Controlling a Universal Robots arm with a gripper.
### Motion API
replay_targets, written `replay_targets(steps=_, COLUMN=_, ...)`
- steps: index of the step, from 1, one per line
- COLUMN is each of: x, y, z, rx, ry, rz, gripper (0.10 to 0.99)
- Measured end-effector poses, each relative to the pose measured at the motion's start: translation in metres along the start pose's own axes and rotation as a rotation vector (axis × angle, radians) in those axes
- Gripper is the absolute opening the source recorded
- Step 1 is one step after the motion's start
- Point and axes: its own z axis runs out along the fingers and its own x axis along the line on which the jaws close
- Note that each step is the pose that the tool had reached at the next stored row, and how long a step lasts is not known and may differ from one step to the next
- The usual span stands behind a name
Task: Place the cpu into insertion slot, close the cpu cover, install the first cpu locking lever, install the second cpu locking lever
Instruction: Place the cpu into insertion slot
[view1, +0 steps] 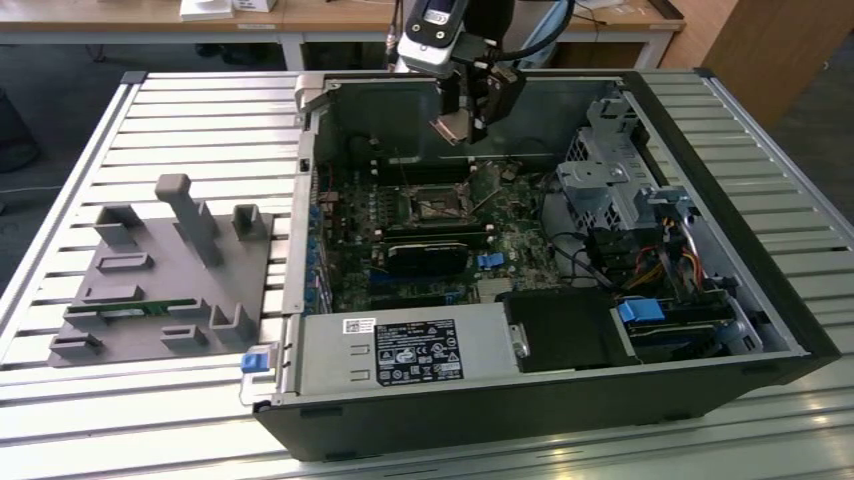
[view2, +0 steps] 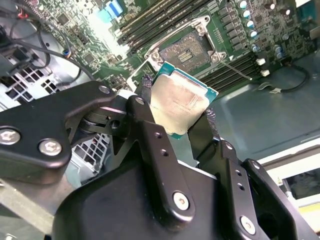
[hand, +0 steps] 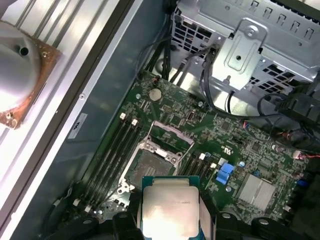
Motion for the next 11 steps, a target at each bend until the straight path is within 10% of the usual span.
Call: replay_targets(steps=11, x=0.0000, y=-0.0002, z=0.0027, rx=-0.001, ry=-0.0040, rz=0.044, gripper=0.541)
